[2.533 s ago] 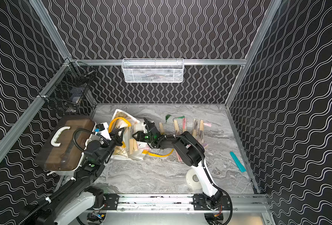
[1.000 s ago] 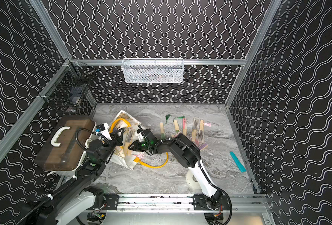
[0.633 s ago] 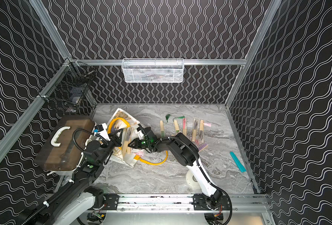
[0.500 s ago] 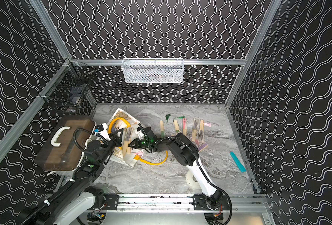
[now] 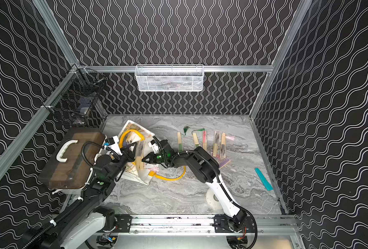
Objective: Take out the folding fans from the tote bags
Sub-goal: Pick up the folding fan from the canvas bag.
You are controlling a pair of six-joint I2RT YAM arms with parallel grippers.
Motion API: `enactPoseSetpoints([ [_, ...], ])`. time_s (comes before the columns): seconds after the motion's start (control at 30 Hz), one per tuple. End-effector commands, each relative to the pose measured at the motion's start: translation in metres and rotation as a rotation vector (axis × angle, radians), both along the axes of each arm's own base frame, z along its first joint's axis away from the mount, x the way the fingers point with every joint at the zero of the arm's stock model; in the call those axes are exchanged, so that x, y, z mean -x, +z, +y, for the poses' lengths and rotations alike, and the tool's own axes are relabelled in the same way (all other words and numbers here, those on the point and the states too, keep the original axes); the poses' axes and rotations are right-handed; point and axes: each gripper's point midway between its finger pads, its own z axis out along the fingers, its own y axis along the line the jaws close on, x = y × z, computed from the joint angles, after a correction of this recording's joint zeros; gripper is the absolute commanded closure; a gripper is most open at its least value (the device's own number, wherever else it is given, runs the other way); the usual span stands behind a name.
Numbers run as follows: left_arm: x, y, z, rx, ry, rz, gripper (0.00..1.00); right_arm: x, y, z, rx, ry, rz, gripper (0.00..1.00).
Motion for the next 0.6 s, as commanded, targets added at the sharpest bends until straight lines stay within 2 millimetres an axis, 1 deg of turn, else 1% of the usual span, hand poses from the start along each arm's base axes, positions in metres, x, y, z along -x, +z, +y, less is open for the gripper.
enactPoseSetpoints([
  [0.0,0.001,0.011,0.001,0.013,0.0,-0.035,1.0,0.002,-0.006,-0.007,0.042,-0.008,0.002,0.88],
  [0.1,0.001,0.011,0.007,-0.009,0.031,-0.027,1.0,0.002,0.005,-0.013,0.046,-0.021,-0.016,0.91],
  [0.23,0.002,0.006,0.018,-0.028,0.088,-0.004,1.0,-0.002,0.019,-0.026,0.061,-0.063,-0.016,0.93],
  [0.43,0.002,0.001,0.03,-0.039,0.153,0.013,1.0,-0.01,0.038,-0.053,0.107,-0.141,-0.025,0.95],
  [0.57,0.001,0.003,0.037,-0.04,0.196,0.017,1.0,-0.017,0.047,-0.07,0.142,-0.181,-0.02,0.98],
])
